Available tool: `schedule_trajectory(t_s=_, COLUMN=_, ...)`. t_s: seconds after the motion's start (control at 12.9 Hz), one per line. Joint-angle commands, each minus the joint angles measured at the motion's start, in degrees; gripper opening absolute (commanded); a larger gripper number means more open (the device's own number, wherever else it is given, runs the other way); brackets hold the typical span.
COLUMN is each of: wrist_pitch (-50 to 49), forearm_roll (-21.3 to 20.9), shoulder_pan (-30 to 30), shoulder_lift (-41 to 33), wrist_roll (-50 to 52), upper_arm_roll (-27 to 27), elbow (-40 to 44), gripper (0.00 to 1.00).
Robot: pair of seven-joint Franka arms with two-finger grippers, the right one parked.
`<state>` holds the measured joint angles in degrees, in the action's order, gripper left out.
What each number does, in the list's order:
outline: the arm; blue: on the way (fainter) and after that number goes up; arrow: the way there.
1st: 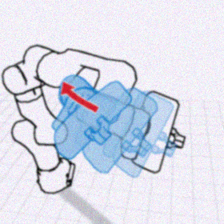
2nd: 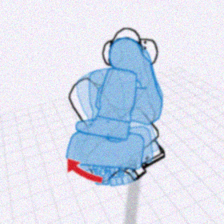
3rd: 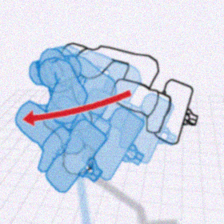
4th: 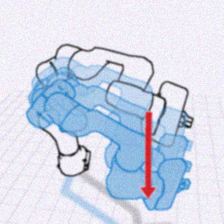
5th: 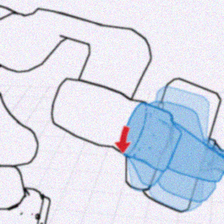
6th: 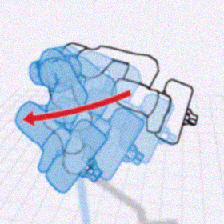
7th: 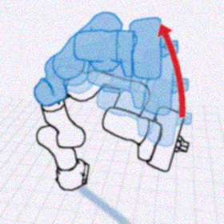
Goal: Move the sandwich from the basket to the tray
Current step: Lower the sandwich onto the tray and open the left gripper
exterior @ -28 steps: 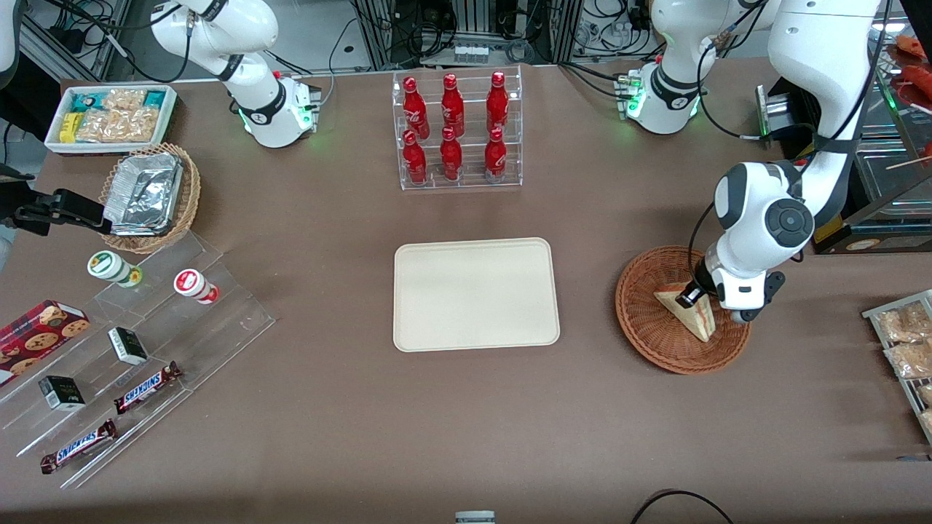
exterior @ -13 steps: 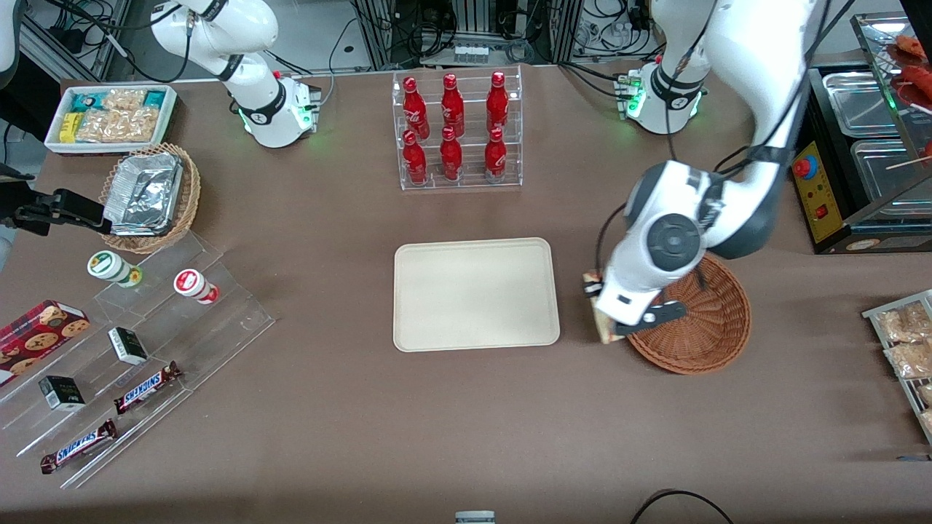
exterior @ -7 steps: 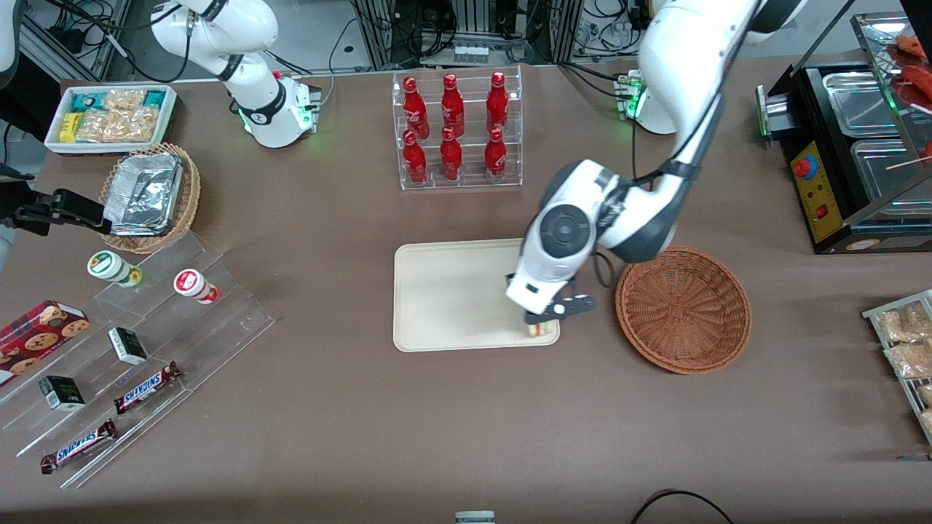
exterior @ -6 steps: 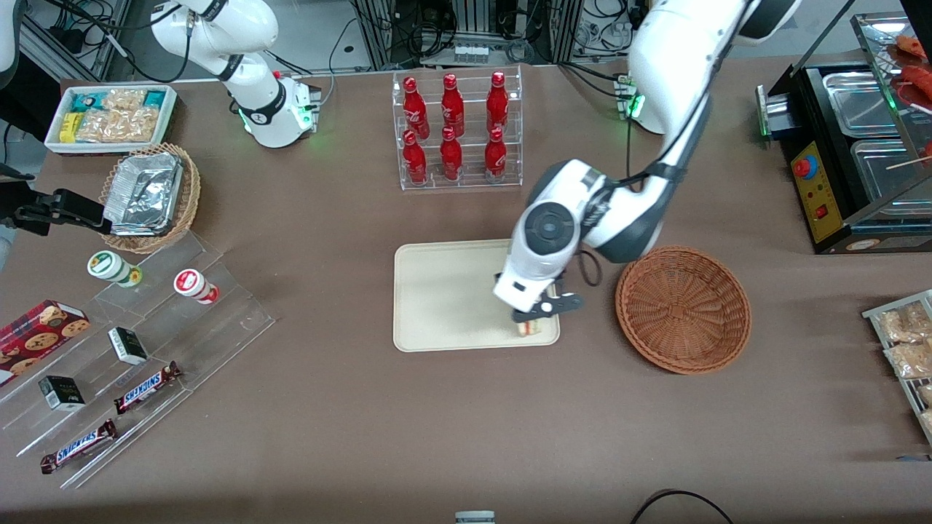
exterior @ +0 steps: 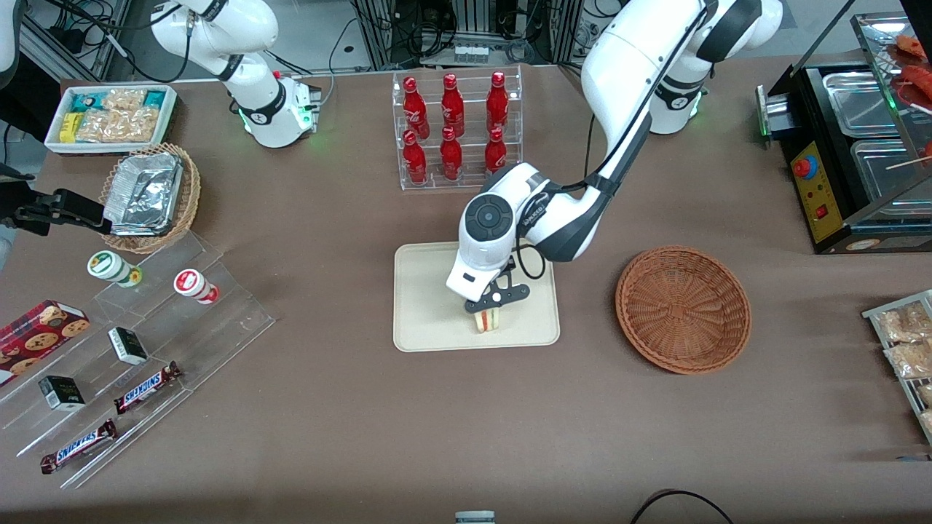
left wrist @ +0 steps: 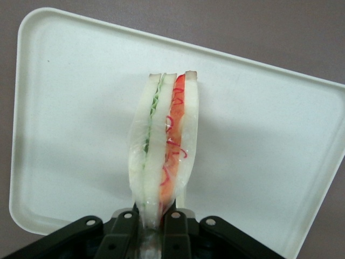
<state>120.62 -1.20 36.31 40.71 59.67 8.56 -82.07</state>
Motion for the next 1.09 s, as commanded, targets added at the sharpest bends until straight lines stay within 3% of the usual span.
schedule_trajectory(t_s=0.0, wrist_pitch=-0.6, forearm_roll=-1.6, shoulder_pan=1.3, shoulder_lift=1.5, wrist_roll=2.8, upper_arm_roll=-1.0, elbow=1.9, gripper=0.00)
schedule_trajectory(t_s=0.39, wrist_pitch=-0.5, forearm_roll=-1.3, shoulder_pan=1.7, shoulder_lift=3.3, wrist_roll=7.9, upper_arm_roll=-0.8, elbow=1.9, gripper=0.00)
schedule_trajectory(t_s=0.47, wrist_pitch=-0.5, forearm_roll=-1.4, shoulder_pan=1.9, shoulder_lift=3.4, wrist_roll=8.0, upper_arm_roll=-0.8, elbow=1.9, gripper=0.19)
schedule_trajectory(t_s=0.54, wrist_pitch=-0.4, forearm_roll=-1.4, shoulder_pan=1.9, shoulder_lift=3.4, wrist_roll=7.7, upper_arm_roll=-0.8, elbow=1.9, gripper=0.95)
schedule_trajectory(t_s=0.62, wrist_pitch=-0.5, forearm_roll=-1.5, shoulder_pan=1.9, shoulder_lift=3.3, wrist_roll=7.7, upper_arm_roll=-0.9, elbow=2.0, gripper=1.00)
schedule_trajectory(t_s=1.01, wrist_pitch=-7.8, forearm_roll=-1.5, shoulder_pan=1.4, shoulder_lift=1.0, wrist_roll=7.6, upper_arm_roll=-1.1, elbow=9.3, gripper=1.00)
